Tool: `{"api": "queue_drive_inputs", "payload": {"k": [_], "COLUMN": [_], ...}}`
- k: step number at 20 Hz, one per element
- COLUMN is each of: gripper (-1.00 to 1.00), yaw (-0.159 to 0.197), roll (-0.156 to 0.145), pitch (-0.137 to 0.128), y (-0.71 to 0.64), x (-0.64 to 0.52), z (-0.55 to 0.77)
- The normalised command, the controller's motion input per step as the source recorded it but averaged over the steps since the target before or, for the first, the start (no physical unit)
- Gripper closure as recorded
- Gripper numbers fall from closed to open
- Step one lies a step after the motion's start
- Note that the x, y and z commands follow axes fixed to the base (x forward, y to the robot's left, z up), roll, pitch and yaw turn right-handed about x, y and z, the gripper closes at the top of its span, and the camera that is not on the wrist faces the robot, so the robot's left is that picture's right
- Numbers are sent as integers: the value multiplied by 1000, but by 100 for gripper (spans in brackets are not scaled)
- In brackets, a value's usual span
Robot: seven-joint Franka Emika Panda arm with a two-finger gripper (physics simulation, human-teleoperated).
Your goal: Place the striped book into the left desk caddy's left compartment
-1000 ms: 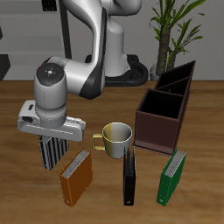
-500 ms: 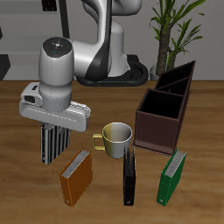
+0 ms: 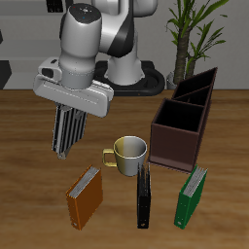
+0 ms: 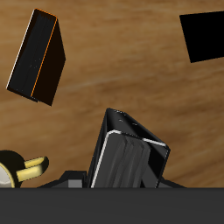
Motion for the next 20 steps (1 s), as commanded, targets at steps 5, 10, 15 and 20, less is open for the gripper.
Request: {"api": "queue_drive_inputs", "payload": {"k": [5,10,15,20], "gripper": [100,100,100,100], "yaw": [-2,-25,16,12], "roll": [26,54,17,75], "pitch": [-164,-7,-12,-49], "y": [541,469,471,835], "x": [-801,-670,-535,-783], "z": [779,380,139,76]}}
